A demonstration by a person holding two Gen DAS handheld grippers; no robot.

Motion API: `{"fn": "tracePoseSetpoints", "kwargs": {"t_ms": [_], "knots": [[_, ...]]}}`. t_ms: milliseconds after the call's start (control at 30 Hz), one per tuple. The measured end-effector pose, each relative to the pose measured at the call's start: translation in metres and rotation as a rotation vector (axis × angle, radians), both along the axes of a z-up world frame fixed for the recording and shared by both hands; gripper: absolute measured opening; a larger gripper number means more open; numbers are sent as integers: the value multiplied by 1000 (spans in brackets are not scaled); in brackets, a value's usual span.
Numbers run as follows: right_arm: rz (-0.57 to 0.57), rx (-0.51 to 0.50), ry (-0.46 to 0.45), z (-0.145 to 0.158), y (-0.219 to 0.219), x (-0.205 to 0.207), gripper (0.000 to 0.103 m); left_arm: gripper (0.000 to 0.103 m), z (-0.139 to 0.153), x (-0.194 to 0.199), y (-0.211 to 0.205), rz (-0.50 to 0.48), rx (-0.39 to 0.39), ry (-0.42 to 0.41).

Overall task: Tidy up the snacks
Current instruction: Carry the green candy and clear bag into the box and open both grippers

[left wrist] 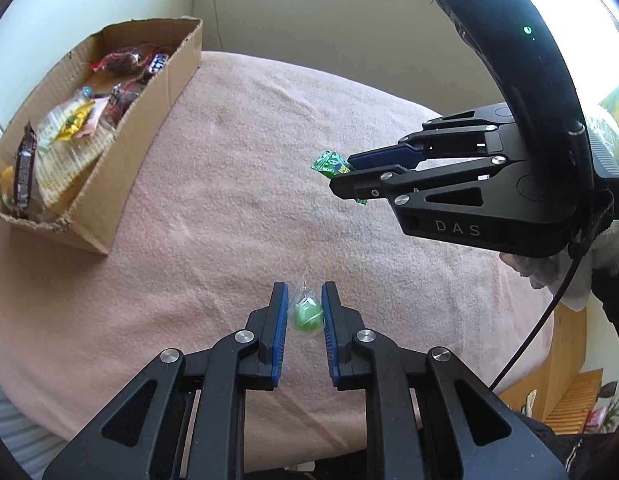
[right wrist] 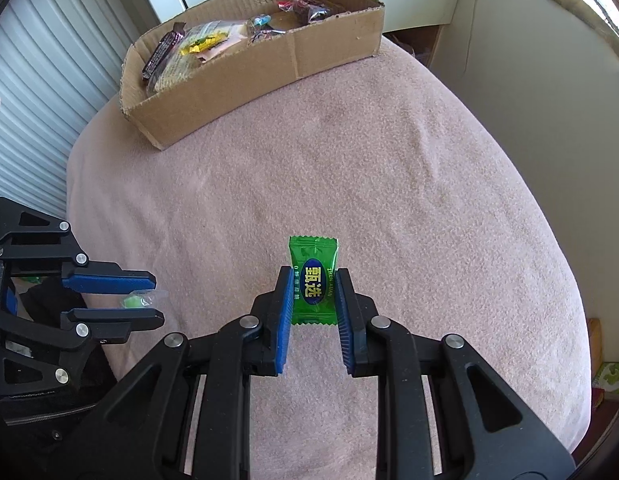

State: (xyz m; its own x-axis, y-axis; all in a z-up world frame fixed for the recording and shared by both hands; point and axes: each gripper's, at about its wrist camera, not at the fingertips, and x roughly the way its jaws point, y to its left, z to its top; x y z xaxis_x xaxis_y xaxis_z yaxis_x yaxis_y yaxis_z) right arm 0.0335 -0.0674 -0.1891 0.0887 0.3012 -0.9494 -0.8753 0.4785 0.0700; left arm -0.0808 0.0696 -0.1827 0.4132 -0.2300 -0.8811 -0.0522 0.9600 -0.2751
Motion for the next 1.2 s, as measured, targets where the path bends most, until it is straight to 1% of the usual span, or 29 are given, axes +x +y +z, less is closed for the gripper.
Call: {"fn": "tracePoseSetpoints", "kwargs": {"t_ms": [233, 433, 667, 867, 1200], "knots": [[-36, 33, -11, 30, 17, 14, 21, 16, 32, 16, 33, 10, 8, -56], [-60, 42, -20, 48, 38, 19, 21, 16, 42, 25, 62, 27, 8, -81], [-90, 59, -15, 58, 73, 25, 21, 16, 52, 38, 101, 48, 12, -97], [-107, 74, -13, 65, 101, 32, 21, 16, 52, 47, 130, 74, 18, -108], [-147, 83, 5, 58, 131, 56, 21, 16, 52, 63, 175, 153, 38, -125]]}}
